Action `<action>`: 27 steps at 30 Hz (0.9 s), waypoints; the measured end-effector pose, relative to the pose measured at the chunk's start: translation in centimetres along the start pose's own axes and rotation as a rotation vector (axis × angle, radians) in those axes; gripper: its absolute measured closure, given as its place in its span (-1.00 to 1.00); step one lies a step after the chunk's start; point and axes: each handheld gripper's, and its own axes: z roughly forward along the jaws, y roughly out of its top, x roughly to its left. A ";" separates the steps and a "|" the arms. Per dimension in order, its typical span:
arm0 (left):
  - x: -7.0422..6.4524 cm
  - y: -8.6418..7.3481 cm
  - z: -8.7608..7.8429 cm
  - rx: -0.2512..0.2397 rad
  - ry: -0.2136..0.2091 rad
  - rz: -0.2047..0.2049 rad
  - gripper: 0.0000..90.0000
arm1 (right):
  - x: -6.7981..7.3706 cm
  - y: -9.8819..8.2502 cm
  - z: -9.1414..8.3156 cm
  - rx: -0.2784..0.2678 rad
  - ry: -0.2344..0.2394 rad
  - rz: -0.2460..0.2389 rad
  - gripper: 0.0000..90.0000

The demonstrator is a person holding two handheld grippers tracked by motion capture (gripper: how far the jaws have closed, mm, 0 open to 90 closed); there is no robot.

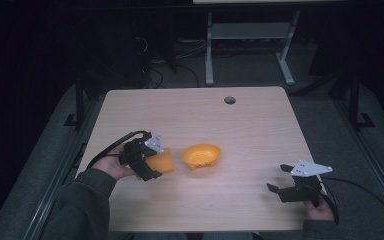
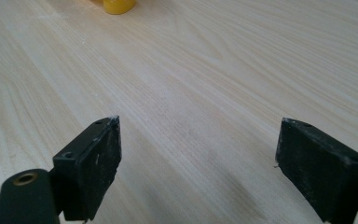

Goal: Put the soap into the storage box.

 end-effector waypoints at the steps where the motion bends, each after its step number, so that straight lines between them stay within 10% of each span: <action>1: 0.1 0.1 0.0 -0.001 -0.001 -0.002 -0.54 | 0.0 0.0 0.0 0.000 0.001 0.000 -0.70; 27: 1.6 3.9 1.2 -0.021 -0.018 0.046 -0.54 | -0.1 -0.2 -0.1 -0.006 0.003 0.000 -0.70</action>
